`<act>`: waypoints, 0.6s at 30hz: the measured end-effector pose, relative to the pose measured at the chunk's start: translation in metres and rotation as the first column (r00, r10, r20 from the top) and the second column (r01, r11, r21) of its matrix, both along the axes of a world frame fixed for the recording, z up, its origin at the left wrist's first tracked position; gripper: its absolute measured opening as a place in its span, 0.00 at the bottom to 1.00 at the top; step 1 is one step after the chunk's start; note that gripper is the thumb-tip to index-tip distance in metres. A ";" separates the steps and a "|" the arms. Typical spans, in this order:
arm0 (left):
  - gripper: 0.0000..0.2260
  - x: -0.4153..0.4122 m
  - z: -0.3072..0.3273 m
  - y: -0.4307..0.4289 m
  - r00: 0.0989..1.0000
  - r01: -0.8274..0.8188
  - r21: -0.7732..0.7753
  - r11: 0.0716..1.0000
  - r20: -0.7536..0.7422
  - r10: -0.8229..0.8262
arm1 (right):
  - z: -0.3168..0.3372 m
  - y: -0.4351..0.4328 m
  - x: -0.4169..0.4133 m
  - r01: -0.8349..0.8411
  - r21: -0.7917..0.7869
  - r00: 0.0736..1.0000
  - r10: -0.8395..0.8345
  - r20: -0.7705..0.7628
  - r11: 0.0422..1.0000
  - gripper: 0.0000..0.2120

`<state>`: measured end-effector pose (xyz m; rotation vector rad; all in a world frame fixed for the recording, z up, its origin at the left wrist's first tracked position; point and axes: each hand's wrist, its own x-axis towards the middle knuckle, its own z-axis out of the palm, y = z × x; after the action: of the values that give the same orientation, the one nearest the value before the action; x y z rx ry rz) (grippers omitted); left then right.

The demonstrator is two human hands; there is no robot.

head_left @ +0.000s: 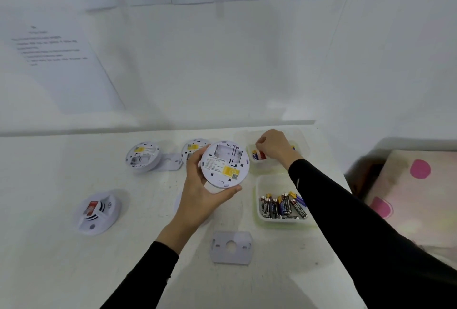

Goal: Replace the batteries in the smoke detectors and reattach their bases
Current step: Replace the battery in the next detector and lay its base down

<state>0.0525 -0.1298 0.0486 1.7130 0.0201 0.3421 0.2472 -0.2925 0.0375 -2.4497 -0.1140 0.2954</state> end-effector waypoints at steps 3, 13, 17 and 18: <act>0.43 0.000 0.000 0.003 1.000 -0.001 -0.028 1.000 0.002 0.001 | 0.025 -0.008 -0.020 0.094 0.333 0.990 -0.123 0.068 0.938 0.13; 0.41 0.005 0.008 0.016 0.937 0.226 -0.345 0.911 -0.179 -0.301 | 0.074 -0.014 -0.117 -0.048 0.816 0.983 -0.116 0.140 0.577 0.06; 0.45 0.007 0.011 0.023 0.823 0.319 -0.741 0.591 -0.093 -0.560 | 0.066 -0.016 -0.131 -0.201 0.741 0.954 -0.044 0.297 0.641 0.06; 0.44 0.007 0.011 0.023 0.804 0.333 -0.784 0.524 -0.054 -0.592 | 0.067 -0.016 -0.132 -0.219 0.719 0.947 -0.034 0.319 0.660 0.07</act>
<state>0.0599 -0.1071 0.0594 0.8502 -0.0656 -0.3464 0.1152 -0.3086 0.1041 -1.6270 -0.4159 -0.0989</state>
